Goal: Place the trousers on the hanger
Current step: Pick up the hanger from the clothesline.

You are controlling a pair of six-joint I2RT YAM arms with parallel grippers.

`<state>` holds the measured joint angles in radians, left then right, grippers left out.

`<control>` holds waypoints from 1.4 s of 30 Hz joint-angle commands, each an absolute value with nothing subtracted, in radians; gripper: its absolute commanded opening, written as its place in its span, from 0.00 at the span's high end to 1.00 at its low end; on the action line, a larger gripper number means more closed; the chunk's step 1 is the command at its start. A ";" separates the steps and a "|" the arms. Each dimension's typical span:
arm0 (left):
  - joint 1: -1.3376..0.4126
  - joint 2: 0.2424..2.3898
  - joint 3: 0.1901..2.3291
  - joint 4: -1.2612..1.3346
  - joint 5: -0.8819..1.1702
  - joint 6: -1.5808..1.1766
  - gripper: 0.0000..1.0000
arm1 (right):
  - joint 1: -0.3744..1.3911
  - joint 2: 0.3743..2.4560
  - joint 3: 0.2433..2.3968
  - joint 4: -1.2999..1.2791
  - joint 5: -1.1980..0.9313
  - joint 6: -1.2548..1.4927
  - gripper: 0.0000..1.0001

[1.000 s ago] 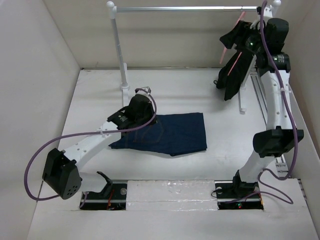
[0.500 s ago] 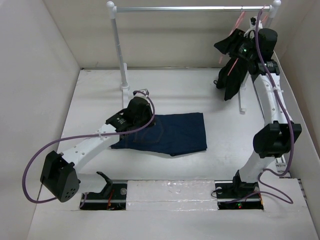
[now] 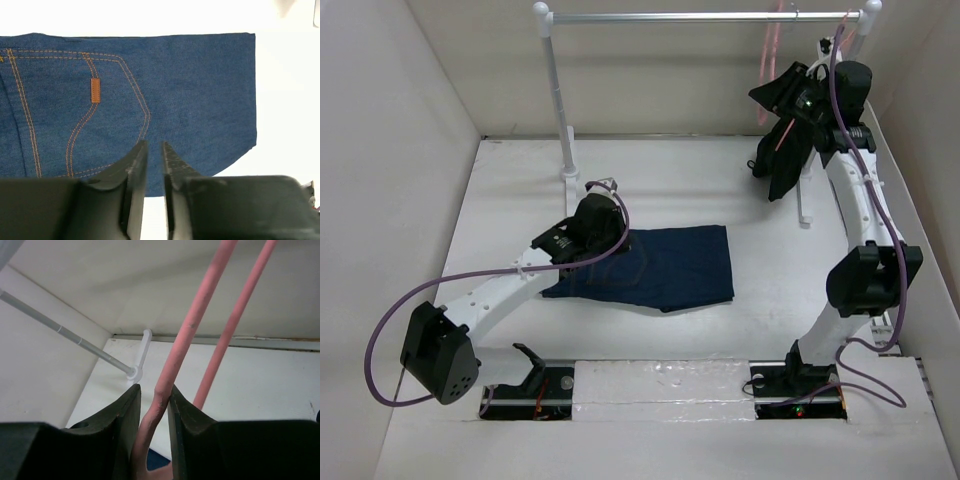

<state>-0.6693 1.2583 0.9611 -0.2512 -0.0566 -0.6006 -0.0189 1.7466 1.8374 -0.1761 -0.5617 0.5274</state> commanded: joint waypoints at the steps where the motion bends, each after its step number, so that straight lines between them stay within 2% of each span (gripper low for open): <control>1: -0.669 1.223 0.977 -0.248 -0.057 -0.600 0.85 | -0.015 1.666 1.891 -0.090 -0.591 0.503 0.67; 5: -0.669 1.226 1.058 -0.265 -0.054 -0.581 0.75 | -0.015 1.638 1.885 -0.150 -0.591 0.462 0.68; 11: -0.669 1.261 1.187 -0.293 -0.023 -0.558 0.70 | -0.005 1.580 1.827 -0.236 -0.548 0.376 0.72; 16: -0.678 1.304 1.325 -0.311 0.024 -0.542 0.65 | 0.028 1.503 1.747 -0.276 -0.422 0.276 0.85; 17: -0.687 1.322 1.369 -0.317 0.028 -0.538 0.65 | 0.040 1.496 1.749 -0.284 -0.405 0.258 0.93; 20: -0.687 1.348 1.428 -0.325 0.041 -0.532 0.65 | 0.049 1.499 1.773 -0.299 -0.338 0.201 1.00; 26: -0.687 1.373 1.476 -0.325 0.066 -0.543 0.64 | 0.093 1.528 1.887 -0.368 -0.129 0.078 1.00; 29: -0.687 1.374 1.503 -0.318 0.084 -0.564 0.63 | 0.152 1.494 1.873 -0.382 -0.037 0.014 1.00; 30: -0.687 1.382 1.526 -0.318 0.107 -0.575 0.58 | 0.188 1.427 1.779 -0.344 0.066 -0.070 1.00; 35: -0.696 1.466 1.690 -0.393 0.130 -0.586 0.54 | 0.222 1.318 1.605 -0.262 0.126 -0.116 1.00; 42: -0.752 1.592 1.906 -0.428 0.138 -0.589 0.48 | 0.357 1.143 1.385 -0.253 0.204 -0.250 1.00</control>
